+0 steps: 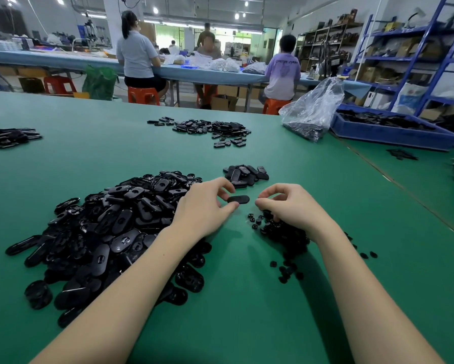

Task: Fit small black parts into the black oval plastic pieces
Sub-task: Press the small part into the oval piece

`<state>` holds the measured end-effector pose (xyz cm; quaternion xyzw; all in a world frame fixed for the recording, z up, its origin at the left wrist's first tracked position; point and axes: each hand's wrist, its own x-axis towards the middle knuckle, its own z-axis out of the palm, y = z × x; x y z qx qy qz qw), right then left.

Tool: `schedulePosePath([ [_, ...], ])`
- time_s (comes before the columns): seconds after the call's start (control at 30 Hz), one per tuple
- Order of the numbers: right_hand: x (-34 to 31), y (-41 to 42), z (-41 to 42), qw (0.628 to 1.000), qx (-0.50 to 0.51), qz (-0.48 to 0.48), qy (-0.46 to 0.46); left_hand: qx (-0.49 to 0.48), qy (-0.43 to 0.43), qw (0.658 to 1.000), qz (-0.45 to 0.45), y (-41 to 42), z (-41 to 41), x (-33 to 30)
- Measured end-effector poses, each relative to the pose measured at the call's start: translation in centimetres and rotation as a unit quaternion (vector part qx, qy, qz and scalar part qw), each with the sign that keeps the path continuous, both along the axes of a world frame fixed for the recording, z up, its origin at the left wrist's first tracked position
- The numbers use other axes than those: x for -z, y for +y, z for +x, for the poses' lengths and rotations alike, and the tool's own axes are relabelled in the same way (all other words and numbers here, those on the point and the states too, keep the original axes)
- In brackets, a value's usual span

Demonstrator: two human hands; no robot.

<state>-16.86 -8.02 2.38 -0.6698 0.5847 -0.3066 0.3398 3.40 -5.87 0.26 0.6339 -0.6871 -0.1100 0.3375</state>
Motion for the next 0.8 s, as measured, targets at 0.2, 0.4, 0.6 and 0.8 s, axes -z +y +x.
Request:
schedulePosePath([
  [0.2, 0.3, -0.6, -0.4, 1.0, -0.003, 0.007, -0.004, -0.046, -0.048, 0.998, -0.017, -3.7, -1.6, -0.8],
  [0.4, 0.7, -0.7, -0.5, 1.0, 0.001, 0.001, 0.019, -0.061, -0.134, 0.989, 0.011, -9.3, -4.3, -1.5],
  [0.6, 0.6, -0.6, -0.2, 0.999, 0.016, -0.023, 0.043, -0.067, -0.096, 0.993, 0.01, -8.5, -4.2, 0.2],
  [0.8, 0.0, -0.1, 0.0, 0.997, -0.002, -0.037, 0.074, 0.023, -0.039, 0.999, -0.008, -3.9, -1.4, -0.8],
])
